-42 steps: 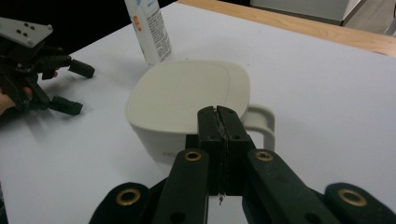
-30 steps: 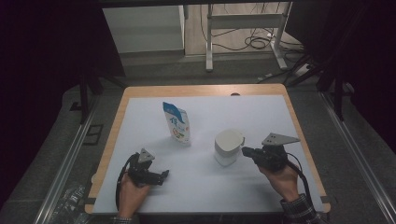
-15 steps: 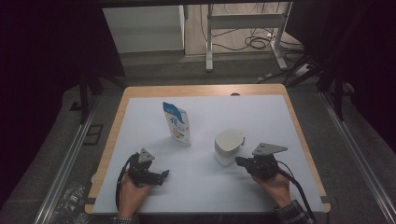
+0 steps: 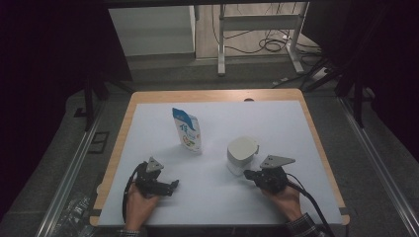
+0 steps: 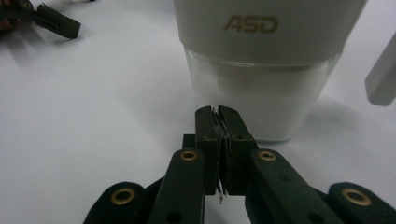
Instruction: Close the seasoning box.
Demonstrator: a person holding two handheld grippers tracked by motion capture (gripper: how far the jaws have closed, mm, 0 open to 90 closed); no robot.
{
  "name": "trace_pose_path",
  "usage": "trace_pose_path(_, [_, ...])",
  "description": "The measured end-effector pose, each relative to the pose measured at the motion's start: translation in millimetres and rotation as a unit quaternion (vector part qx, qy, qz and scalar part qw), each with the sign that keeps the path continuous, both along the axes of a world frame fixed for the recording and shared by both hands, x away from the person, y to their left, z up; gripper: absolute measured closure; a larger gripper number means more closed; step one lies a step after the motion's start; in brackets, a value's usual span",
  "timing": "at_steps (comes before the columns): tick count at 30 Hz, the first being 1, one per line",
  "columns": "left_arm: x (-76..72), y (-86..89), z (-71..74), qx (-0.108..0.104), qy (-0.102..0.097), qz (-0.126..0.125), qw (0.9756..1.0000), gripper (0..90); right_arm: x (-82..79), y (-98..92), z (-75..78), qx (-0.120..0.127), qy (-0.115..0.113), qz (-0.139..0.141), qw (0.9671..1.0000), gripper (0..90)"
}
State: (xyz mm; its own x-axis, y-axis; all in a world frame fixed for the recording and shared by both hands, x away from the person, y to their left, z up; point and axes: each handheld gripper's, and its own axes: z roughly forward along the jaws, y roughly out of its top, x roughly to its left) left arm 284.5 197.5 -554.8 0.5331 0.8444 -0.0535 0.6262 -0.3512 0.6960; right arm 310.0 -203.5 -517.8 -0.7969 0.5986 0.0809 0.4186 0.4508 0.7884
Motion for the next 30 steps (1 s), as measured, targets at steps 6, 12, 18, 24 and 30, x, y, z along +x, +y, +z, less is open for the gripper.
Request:
trace_pose_path(6, [0.0, 0.0, 0.0, 0.000, 0.000, 0.000, 1.0000, 0.4, 1.9, 3.3, -4.0, -0.005, -0.002, -0.003, 1.0000, 86.6])
trace_pose_path(12, [0.0, 0.0, 0.0, 0.000, 0.000, 0.000, 1.0000, 0.4, 2.7, 4.3, -7.4, -0.015, -0.001, -0.003, 0.9999, 88.5])
trace_pose_path(18, [0.1, 0.0, 0.0, 0.000, 0.000, 0.000, 1.0000, 0.4, 4.4, 4.8, -8.5, -0.009, 0.002, -0.003, 1.0000, 88.9])
trace_pose_path(24, [0.1, 0.1, 0.0, 0.000, 0.000, 0.000, 1.0000, 0.4, 8.1, 9.2, -9.6, -0.004, 0.003, -0.005, 1.0000, 89.0])
trace_pose_path(30, [0.1, 0.1, 0.0, 0.000, 0.000, 0.000, 1.0000, 0.4, 13.3, 13.7, -9.7, -0.009, -0.002, -0.011, 0.9999, 89.1])
